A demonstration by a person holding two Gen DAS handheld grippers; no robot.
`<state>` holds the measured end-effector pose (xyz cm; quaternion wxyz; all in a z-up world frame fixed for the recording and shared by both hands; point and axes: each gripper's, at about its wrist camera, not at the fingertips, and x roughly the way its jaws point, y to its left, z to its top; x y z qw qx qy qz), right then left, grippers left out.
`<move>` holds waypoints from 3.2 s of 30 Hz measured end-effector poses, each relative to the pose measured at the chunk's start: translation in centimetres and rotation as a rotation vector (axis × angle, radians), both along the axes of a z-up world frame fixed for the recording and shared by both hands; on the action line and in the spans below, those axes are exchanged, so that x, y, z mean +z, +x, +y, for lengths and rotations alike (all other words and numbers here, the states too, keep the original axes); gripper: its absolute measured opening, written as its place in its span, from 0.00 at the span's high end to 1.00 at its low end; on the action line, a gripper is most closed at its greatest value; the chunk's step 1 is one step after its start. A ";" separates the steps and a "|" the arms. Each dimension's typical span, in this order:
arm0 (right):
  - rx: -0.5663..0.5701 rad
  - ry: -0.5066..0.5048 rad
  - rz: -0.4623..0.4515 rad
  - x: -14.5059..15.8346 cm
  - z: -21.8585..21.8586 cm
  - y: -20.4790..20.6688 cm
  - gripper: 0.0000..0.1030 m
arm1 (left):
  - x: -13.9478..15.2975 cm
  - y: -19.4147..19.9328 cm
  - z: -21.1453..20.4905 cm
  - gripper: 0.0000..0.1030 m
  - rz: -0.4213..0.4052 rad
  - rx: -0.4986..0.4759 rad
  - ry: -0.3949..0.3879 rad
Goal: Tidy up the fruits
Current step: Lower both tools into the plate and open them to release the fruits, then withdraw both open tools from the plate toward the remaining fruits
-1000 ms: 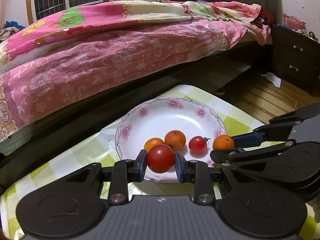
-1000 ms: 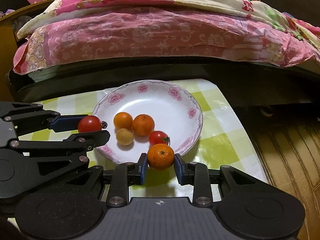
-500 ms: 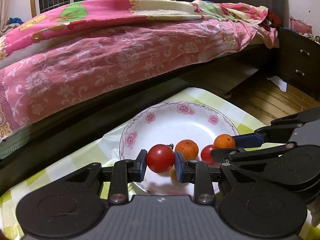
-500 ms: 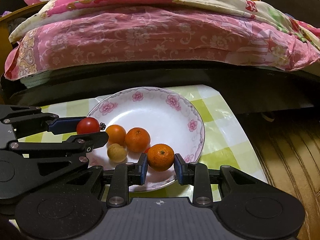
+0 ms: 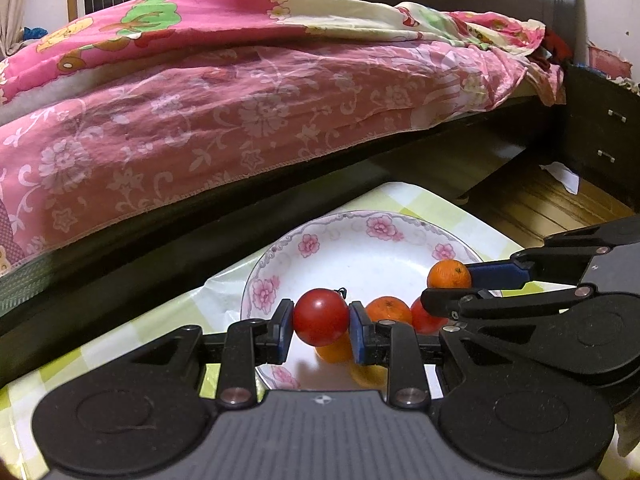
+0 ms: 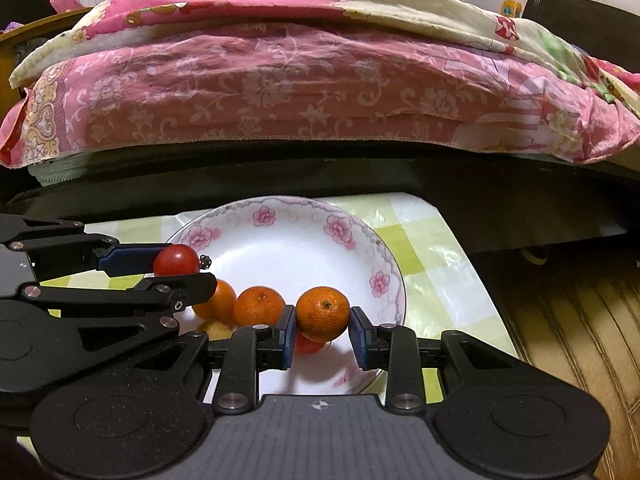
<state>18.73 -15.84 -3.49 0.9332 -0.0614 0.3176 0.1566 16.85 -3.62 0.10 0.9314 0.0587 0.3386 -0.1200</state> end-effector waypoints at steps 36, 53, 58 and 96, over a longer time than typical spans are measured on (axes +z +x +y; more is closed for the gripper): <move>0.009 0.018 -0.017 0.2 -0.4 2.4 0.72 | -0.5 1.7 -0.5 0.64 -0.009 0.005 0.011; 0.009 0.055 -0.017 0.8 -0.6 2.0 0.71 | 0.3 0.7 0.0 0.60 -0.033 0.000 0.026; 0.008 0.062 -0.024 1.1 -0.6 1.7 0.71 | 0.9 0.1 0.5 0.60 -0.042 0.002 0.031; 0.140 0.039 -0.022 3.1 3.0 -6.6 0.70 | 4.1 -9.5 5.2 0.59 -0.015 0.026 0.069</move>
